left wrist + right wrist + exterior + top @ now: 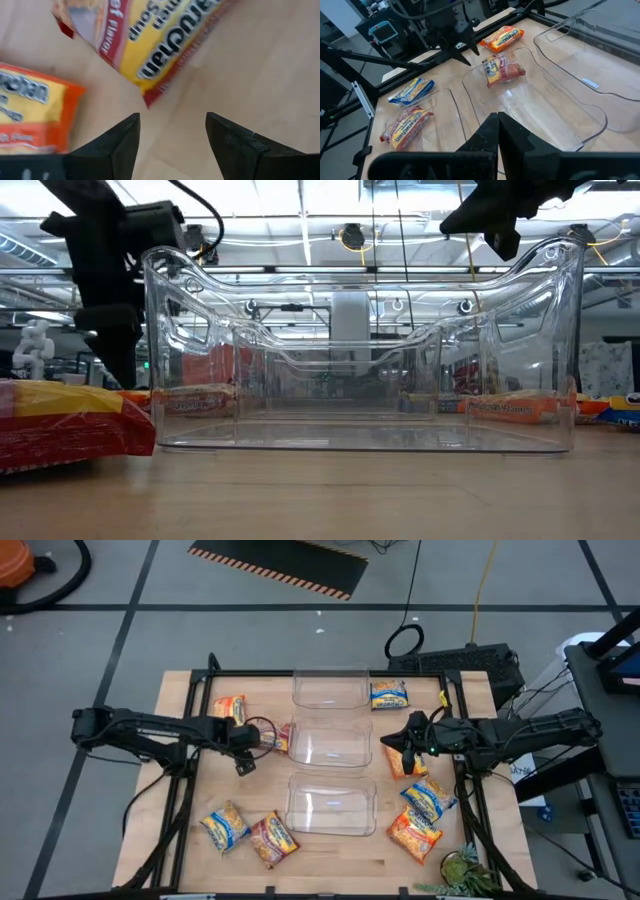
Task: Sort Maruchan noodles
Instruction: Put the top red noodle pack into the top transparent bin
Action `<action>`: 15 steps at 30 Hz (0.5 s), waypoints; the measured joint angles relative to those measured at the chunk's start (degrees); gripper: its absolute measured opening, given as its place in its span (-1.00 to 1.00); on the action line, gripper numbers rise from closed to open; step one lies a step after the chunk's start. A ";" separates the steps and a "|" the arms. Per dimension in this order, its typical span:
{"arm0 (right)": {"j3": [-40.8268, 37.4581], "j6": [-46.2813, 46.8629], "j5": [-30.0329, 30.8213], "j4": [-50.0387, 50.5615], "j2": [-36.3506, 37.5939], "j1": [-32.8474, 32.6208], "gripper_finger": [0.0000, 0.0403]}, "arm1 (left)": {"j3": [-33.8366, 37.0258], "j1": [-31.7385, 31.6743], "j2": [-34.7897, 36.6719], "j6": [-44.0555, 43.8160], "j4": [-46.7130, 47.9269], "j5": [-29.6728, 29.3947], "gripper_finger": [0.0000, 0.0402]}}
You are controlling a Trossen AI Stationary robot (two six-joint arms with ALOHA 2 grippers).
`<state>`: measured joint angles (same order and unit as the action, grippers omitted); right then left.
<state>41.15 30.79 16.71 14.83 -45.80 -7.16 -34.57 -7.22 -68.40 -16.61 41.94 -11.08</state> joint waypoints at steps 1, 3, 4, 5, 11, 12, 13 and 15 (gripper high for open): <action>0.00 0.00 0.00 0.00 0.00 0.00 -1.00 | 0.00 0.00 -0.68 0.66 -0.36 -0.71 0.16; 0.00 0.00 0.00 0.00 0.00 0.00 -1.00 | 0.00 0.00 -1.92 1.25 -0.95 -1.22 0.16; 0.00 0.00 0.00 0.00 0.00 0.00 -1.00 | 0.00 0.00 -2.50 1.27 -1.40 -1.25 0.16; 0.00 0.00 0.00 0.00 0.00 0.00 -1.00 | 0.00 -0.01 -3.03 1.26 -1.78 -1.27 0.16; 0.00 -0.07 -0.01 0.02 0.00 0.00 -1.00 | 0.00 -3.42 -6.55 1.32 -3.28 -2.52 0.16; 0.00 -0.07 -0.02 0.01 0.00 0.00 -1.00 | 0.02 -4.10 -7.24 1.34 -3.64 -2.53 0.16; 0.00 -0.09 -0.02 0.02 0.00 0.00 -1.00 | 0.00 -4.70 -7.90 1.57 -4.21 -2.52 0.16; 0.00 -0.15 -0.02 0.02 0.00 0.00 -1.00 | 0.00 -5.51 -9.11 2.70 -5.80 -2.52 0.16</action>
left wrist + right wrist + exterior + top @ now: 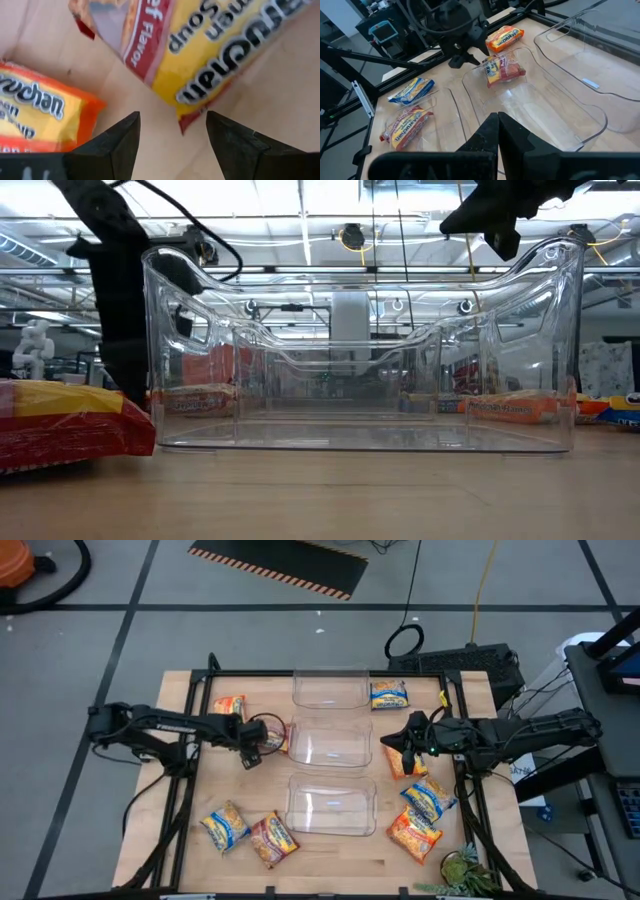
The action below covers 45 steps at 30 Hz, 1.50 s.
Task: Sort Maruchan noodles
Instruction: Put the top red noodle pack into the top transparent bin
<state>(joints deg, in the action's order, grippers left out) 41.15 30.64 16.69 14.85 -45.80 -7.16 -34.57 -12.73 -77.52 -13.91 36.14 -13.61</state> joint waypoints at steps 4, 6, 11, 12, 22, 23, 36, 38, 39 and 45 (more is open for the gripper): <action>0.00 -0.32 -0.02 0.02 0.00 0.00 -1.00 | -0.11 -1.21 -2.33 0.74 -0.92 0.29 0.16; 0.00 -0.48 -0.02 0.04 0.00 0.00 -1.00 | -0.21 -1.55 -3.28 1.96 -1.34 0.33 0.16; 0.00 -0.48 -0.02 0.09 0.00 -0.02 -1.00 | -0.17 -1.73 -4.51 9.01 -3.57 0.28 0.16; 0.00 -0.49 -0.02 0.09 0.00 -0.02 -1.00 | -0.15 -1.73 -4.54 9.85 -4.13 0.15 0.16; 0.00 0.13 -0.04 0.11 0.00 -0.02 -1.00 | -0.09 -1.78 -4.72 13.56 -5.03 1.59 -0.41; 0.00 0.13 -0.04 0.11 0.00 -0.02 -1.00 | -0.09 -1.88 -4.72 13.92 -5.05 1.90 -0.51; 0.00 0.72 -0.24 0.04 -0.02 -0.02 -1.00 | -3.76 -2.14 1.77 12.37 1.19 -7.56 -0.96; 0.00 0.52 -0.26 0.04 -0.02 -0.02 -1.00 | -5.08 -2.09 4.11 10.74 3.21 -10.78 -0.96; 0.00 0.43 -0.26 0.04 -0.02 -0.02 -1.00 | -5.72 -2.05 5.16 9.83 4.10 -12.41 -0.96; 0.00 0.00 -0.26 0.02 -0.02 -0.02 -1.00 | -8.67 -2.03 11.64 7.97 3.00 -21.09 -0.96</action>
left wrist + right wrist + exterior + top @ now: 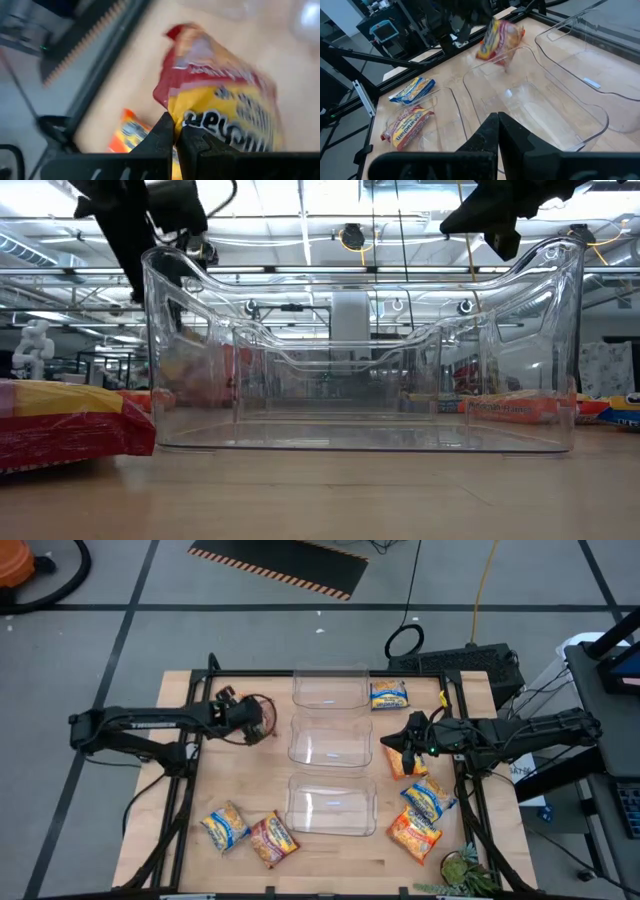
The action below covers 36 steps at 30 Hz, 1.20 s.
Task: Sort Maruchan noodles
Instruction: Put the top red noodle pack into the top transparent bin
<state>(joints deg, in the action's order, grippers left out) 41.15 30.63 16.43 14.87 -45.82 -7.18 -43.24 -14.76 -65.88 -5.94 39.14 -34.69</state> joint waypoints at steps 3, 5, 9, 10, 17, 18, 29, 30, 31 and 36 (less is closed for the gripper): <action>0.02 -0.06 0.00 0.00 0.00 0.00 -1.00 | -1.31 -0.03 2.07 0.26 -0.18 -5.62 -0.97; 0.00 -0.04 0.00 0.00 0.00 0.00 -1.00 | -1.94 -0.06 3.12 1.49 -1.43 -7.65 -0.97; 0.02 -0.04 0.00 -0.02 0.00 0.00 -1.00 | -2.35 0.00 4.14 6.06 -8.61 -8.01 -0.97; 0.02 -0.04 0.00 -0.04 0.00 0.00 -1.00 | -2.35 0.00 4.21 7.66 -10.92 -7.98 -0.97; 0.02 -0.05 0.00 -0.09 0.00 0.00 -1.00 | -2.41 0.22 4.19 15.66 -25.96 -7.33 -0.97; 0.02 -0.10 0.00 -0.09 0.00 0.00 -1.00 | -2.39 0.22 4.17 16.06 -28.75 -7.32 -0.97; 0.02 -2.09 0.11 -4.03 0.00 0.00 -1.00 | -2.41 -1.60 -1.91 16.78 -55.05 -7.43 -0.97; 0.02 -2.56 0.11 -4.36 0.02 0.02 -1.00 | -2.77 -1.64 -3.53 17.35 -56.59 -8.15 -0.97; 0.02 -2.94 0.13 -4.69 0.02 0.02 -1.00 | -3.73 -1.61 -5.48 17.78 -56.94 -8.97 -0.97; 0.02 -5.20 0.07 -4.79 0.02 0.02 -1.00 | -12.18 -1.29 -16.03 17.83 -51.97 -13.20 -0.97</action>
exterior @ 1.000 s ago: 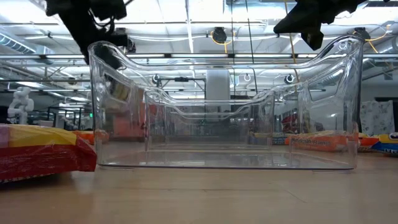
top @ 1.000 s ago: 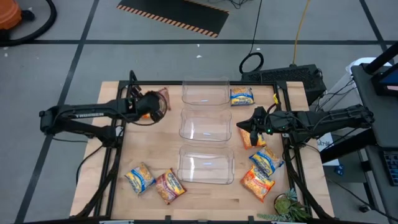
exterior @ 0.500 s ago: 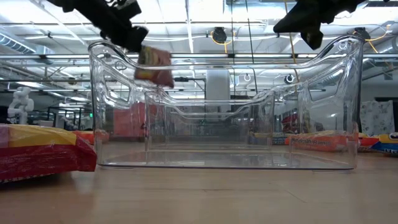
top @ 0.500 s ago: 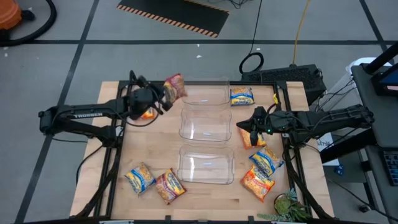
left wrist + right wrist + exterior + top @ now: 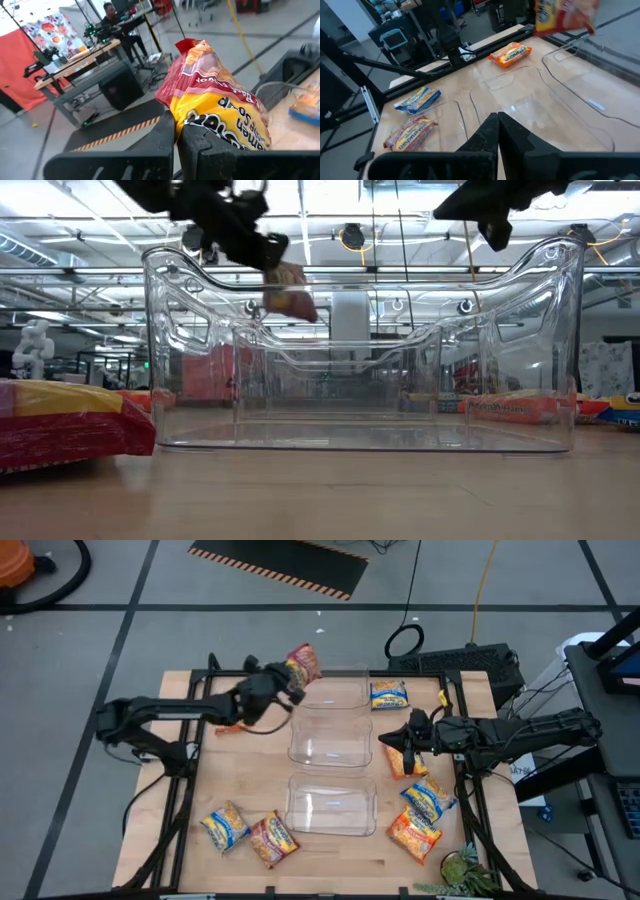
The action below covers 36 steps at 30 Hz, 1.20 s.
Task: Sort Maruchan noodles
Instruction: Put the top red noodle pack into the top transparent bin
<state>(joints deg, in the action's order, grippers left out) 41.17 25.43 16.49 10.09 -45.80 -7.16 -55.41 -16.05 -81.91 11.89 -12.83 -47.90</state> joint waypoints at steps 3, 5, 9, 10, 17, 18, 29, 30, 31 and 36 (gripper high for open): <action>0.00 -2.65 0.00 0.00 0.00 0.00 -1.00 | -6.32 0.00 -5.97 -0.27 4.13 -2.28 -0.97; 0.00 -4.33 -0.02 0.02 0.00 0.00 -1.00 | -10.39 0.18 -9.47 -0.42 7.16 -5.40 -0.97; 0.00 -5.85 -0.02 0.04 0.00 0.00 -1.00 | -17.44 0.33 -15.43 -0.37 12.18 -11.53 -0.97; 0.00 -6.24 -0.02 0.15 0.00 0.00 -1.00 | -18.84 0.33 -16.71 -0.47 13.31 -12.12 -0.97; 0.00 -6.70 -0.06 4.23 0.00 -0.02 -1.00 | -23.98 -0.05 -23.82 -3.52 18.66 -15.12 -0.97; 0.00 -6.52 -0.07 4.75 0.00 -0.04 -1.00 | -23.98 -0.18 -24.35 -4.02 18.76 -15.95 -0.97; 0.00 -5.13 -0.07 6.08 -0.02 -0.04 -1.00 | -24.05 -0.77 -25.94 -16.46 27.22 -17.16 -0.97; 0.00 -5.13 -0.07 6.08 -0.02 -0.04 -1.00 | -24.05 -1.04 -25.94 -17.28 28.09 -16.47 -0.97; 0.00 -5.13 -0.07 6.08 -0.02 -0.04 -1.00 | -24.05 -1.26 -25.94 -18.14 28.82 -15.87 -0.97; 0.00 -5.11 -0.07 6.08 -0.02 -0.04 -1.00 | -23.87 -1.77 -25.94 -23.10 31.72 -14.05 -0.89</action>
<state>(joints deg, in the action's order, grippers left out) 41.17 20.32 16.43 16.16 -45.82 -7.20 -79.29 -17.82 -107.85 -11.21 18.89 -61.95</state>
